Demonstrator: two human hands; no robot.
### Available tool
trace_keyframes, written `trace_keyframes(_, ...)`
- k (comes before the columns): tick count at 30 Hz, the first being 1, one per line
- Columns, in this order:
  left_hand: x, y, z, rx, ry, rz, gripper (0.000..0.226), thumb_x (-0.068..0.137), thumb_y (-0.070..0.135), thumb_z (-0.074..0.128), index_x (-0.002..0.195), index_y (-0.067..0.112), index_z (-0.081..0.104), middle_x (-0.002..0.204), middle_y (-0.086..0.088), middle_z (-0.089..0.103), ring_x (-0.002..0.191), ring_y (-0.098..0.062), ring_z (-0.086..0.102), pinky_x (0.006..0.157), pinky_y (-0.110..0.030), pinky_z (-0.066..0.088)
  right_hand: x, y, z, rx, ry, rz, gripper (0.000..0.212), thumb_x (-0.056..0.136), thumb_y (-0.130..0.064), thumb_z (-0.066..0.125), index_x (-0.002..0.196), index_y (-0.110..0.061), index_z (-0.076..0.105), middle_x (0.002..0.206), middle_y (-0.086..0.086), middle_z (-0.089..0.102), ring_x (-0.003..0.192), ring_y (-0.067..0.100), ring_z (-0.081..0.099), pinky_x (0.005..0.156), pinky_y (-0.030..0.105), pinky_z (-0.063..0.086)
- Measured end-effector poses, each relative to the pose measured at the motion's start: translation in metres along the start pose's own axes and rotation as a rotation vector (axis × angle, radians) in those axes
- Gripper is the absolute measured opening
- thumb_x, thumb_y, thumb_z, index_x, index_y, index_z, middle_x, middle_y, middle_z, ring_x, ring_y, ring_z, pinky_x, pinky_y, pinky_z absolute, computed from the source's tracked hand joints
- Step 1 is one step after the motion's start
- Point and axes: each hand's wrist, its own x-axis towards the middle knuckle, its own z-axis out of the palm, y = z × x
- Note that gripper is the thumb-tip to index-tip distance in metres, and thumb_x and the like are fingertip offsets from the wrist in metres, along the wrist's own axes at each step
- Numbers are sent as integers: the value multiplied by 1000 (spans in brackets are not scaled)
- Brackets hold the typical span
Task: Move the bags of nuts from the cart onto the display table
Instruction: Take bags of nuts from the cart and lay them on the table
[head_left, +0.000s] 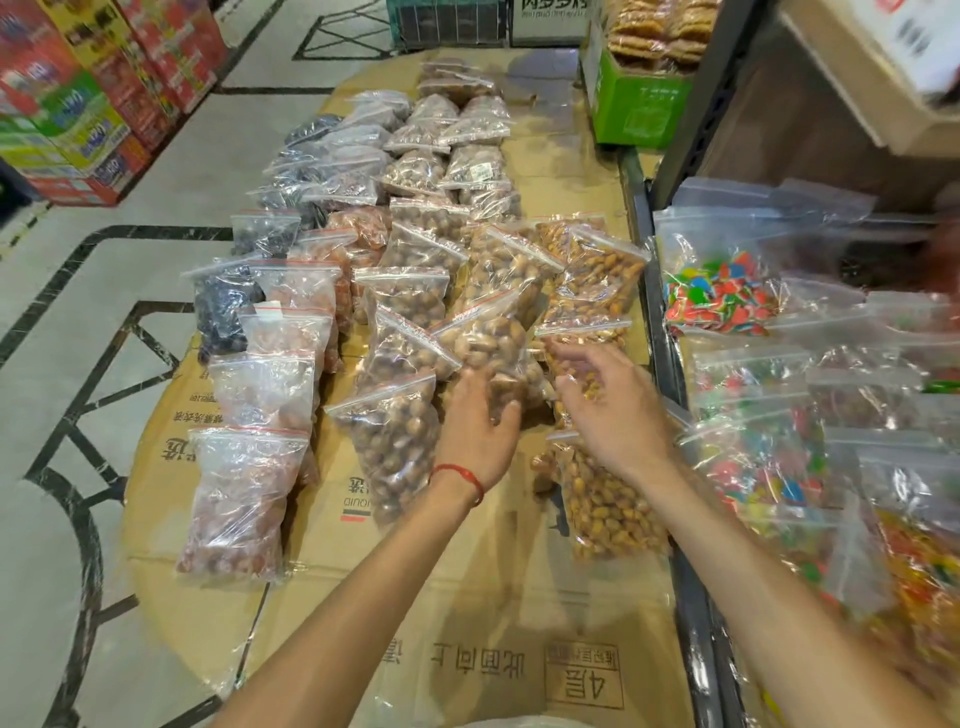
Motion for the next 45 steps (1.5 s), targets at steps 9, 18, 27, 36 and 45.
trace_keyframes(9, -68, 15, -22, 760, 28, 331, 51, 99, 47, 43, 140, 18, 52, 141, -7, 55, 124, -31, 54, 91, -47, 54, -79, 22, -25, -433, 102, -160, 48, 97, -39, 66, 139, -15, 65, 139, 4, 65, 132, 25, 55, 111, 44, 46)
trace_keyframes(18, -120, 16, -12, 866, -9, 671, 52, 97, 50, 52, 137, 18, 58, 139, -7, 61, 130, -30, 54, 95, -45, 48, -169, 25, -37, -578, 115, -96, 58, 96, -50, 56, 144, -18, 60, 149, 6, 57, 141, 28, 48, 121, 47, 36)
trace_keyframes(27, -171, 4, -8, 887, -168, 873, 63, 100, 58, 36, 148, 21, 52, 152, -8, 53, 142, -32, 46, 106, -51, 44, -292, 22, -23, -702, 308, 158, 54, 97, -50, 55, 138, -15, 64, 145, 11, 61, 141, 35, 49, 117, 49, 37)
trace_keyframes(36, -253, 2, 39, 813, -466, 1216, 60, 99, 57, 41, 142, 19, 58, 147, -9, 57, 136, -33, 51, 106, -51, 42, -438, 14, -14, -810, 362, 537, 61, 96, -55, 52, 142, -18, 64, 150, 10, 60, 144, 33, 48, 117, 46, 32)
trace_keyframes(45, -350, 54, 115, 795, -584, 1515, 56, 97, 57, 47, 139, 20, 56, 140, -9, 60, 127, -33, 56, 100, -49, 46, -559, 44, -50, -868, 519, 767, 60, 95, -56, 50, 139, -17, 64, 143, 10, 62, 135, 32, 54, 112, 49, 40)
